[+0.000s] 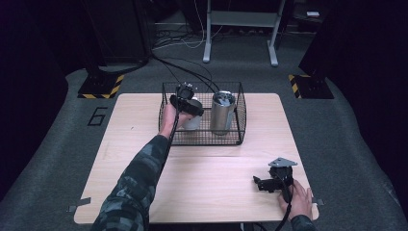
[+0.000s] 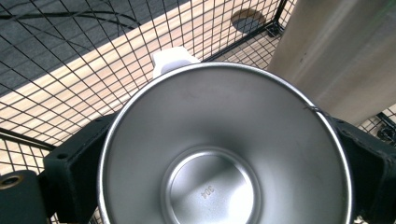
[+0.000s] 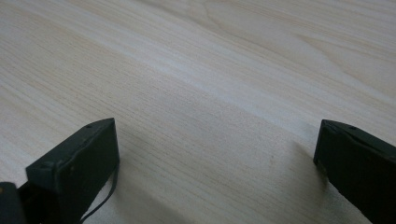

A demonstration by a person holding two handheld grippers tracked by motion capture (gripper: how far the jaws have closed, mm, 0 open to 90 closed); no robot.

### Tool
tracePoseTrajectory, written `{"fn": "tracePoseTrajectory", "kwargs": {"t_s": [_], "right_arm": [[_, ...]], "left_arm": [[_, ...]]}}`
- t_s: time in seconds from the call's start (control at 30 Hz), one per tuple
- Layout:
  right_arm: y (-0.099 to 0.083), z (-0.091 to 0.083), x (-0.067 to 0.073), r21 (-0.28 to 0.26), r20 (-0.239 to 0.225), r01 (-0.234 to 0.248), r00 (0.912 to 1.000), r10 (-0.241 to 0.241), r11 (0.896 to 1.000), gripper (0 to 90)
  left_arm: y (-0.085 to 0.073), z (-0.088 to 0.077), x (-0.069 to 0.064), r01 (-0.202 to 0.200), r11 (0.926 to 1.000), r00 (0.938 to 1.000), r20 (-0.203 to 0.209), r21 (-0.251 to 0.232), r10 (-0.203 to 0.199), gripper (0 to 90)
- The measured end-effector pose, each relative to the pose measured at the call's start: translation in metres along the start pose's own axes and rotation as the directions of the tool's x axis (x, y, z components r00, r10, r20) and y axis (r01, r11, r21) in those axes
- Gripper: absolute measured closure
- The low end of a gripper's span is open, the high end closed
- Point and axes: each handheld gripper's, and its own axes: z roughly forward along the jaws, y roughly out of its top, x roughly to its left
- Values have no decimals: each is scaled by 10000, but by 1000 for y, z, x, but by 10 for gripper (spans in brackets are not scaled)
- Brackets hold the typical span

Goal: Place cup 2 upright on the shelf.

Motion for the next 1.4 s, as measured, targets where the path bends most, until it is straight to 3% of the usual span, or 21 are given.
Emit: {"fn": "tracePoseTrajectory", "kwargs": {"t_s": [0.83,1.27,1.4], "right_arm": [[0,0,0,3,-3,-7,10000,7,10000,0],[0,0,0,-3,2,4,10000,-4,10000,0],[0,0,0,4,-3,6,10000,-6,10000,0]], "left_arm": [[-10,25,-1,13,9965,9998,-200,830,3,57],[-13,24,0,117,9964,9996,-273,840,-94,54],[-11,18,0,144,9980,9996,-260,617,-128,26]]}}
